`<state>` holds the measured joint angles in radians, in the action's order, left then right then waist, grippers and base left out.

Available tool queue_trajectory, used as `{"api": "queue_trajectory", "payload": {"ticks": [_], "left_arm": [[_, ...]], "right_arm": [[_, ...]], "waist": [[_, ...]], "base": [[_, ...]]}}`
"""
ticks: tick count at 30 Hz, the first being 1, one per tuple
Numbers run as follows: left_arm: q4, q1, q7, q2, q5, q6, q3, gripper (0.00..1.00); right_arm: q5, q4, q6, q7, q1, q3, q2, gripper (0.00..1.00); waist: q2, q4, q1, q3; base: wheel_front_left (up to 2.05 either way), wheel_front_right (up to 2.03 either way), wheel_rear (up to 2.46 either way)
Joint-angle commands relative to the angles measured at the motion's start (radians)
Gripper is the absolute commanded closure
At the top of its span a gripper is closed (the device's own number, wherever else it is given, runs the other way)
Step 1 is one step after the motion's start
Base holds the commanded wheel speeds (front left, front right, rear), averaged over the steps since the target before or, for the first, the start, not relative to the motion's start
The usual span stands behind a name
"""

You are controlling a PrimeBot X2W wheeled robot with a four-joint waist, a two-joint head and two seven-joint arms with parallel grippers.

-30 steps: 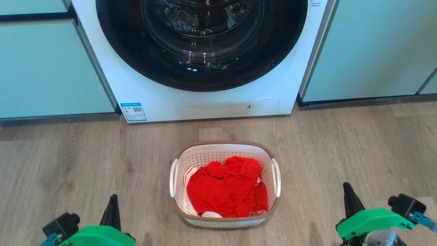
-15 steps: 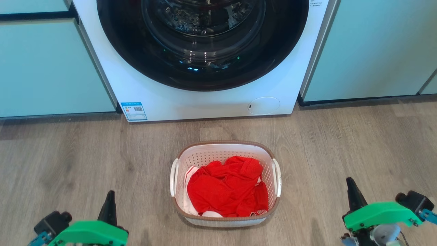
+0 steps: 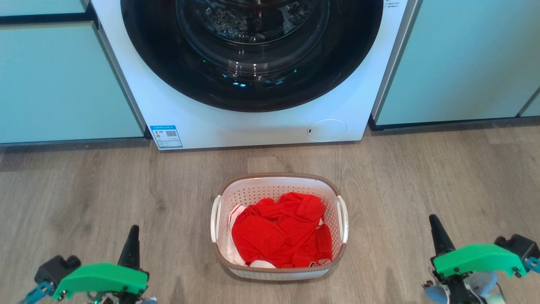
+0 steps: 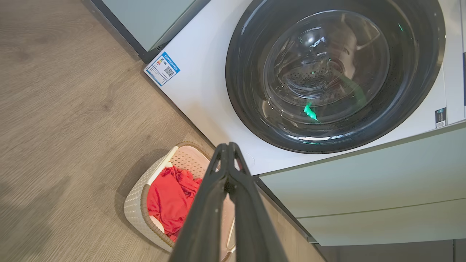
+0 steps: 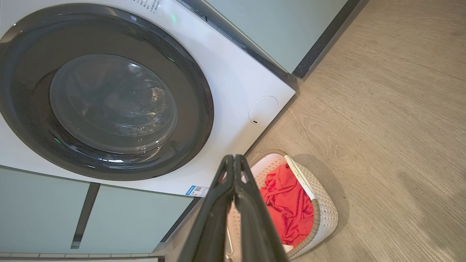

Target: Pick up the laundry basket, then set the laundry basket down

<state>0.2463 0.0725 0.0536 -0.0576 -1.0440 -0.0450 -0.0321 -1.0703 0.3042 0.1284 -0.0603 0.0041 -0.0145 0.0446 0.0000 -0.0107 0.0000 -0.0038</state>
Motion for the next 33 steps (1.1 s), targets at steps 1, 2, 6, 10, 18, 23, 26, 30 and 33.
{"api": "queue_trajectory", "payload": {"ticks": [1, 2, 6, 10, 18, 23, 26, 30, 33], "left_arm": [[-0.025, -0.058, -0.006, -0.011, -0.029, -0.009, 0.030, 1.00], [-0.025, -0.060, -0.008, -0.011, -0.040, -0.011, 0.032, 1.00], [-0.023, -0.070, -0.020, -0.011, -0.085, -0.017, 0.039, 1.00], [-0.021, -0.080, -0.031, -0.011, -0.129, -0.023, 0.047, 1.00], [-0.017, -0.099, -0.055, -0.010, -0.219, -0.036, 0.062, 1.00], [-0.015, -0.111, -0.069, -0.010, -0.274, -0.043, 0.072, 1.00], [-0.013, -0.119, -0.078, -0.010, -0.307, -0.048, 0.078, 1.00], [-0.012, -0.126, -0.087, -0.009, -0.341, -0.052, 0.083, 1.00], [-0.011, -0.133, -0.095, -0.009, -0.374, -0.057, 0.089, 1.00]], "right_arm": [[-0.029, -0.039, 0.001, 0.008, -0.052, 0.003, 0.023, 1.00], [-0.040, -0.039, 0.001, 0.011, -0.053, 0.002, 0.023, 1.00], [-0.083, -0.041, 0.002, 0.022, -0.058, -0.004, 0.023, 1.00], [-0.126, -0.043, 0.002, 0.033, -0.063, -0.010, 0.023, 1.00], [-0.212, -0.046, 0.002, 0.057, -0.072, -0.022, 0.024, 1.00], [-0.265, -0.049, 0.002, 0.071, -0.078, -0.030, 0.024, 1.00], [-0.297, -0.050, 0.002, 0.080, -0.081, -0.034, 0.024, 1.00], [-0.329, -0.051, 0.002, 0.089, -0.084, -0.039, 0.024, 1.00], [-0.361, -0.053, 0.002, 0.097, -0.088, -0.044, 0.024, 1.00]], "waist": [[0.0000, 0.000, 0.0000, 0.000], [0.0000, 0.001, 0.0000, 0.000], [0.0000, 0.001, 0.0000, 0.001], [0.0000, 0.002, 0.0000, 0.001], [0.0000, 0.004, 0.0000, 0.002], [0.0000, 0.005, 0.0000, 0.003], [0.0000, 0.006, 0.0000, 0.004], [0.0000, 0.006, 0.0000, 0.004], [0.0000, 0.007, 0.0000, 0.004]], "base": [[0.00, 0.00, 0.00], [0.00, 0.00, 0.00], [0.00, 0.00, 0.00], [0.00, 0.00, 0.00], [0.00, 0.00, 0.00], [0.00, 0.00, 0.00], [0.00, 0.00, 0.00], [0.00, 0.00, 0.00], [0.00, 0.00, 0.00]]}}
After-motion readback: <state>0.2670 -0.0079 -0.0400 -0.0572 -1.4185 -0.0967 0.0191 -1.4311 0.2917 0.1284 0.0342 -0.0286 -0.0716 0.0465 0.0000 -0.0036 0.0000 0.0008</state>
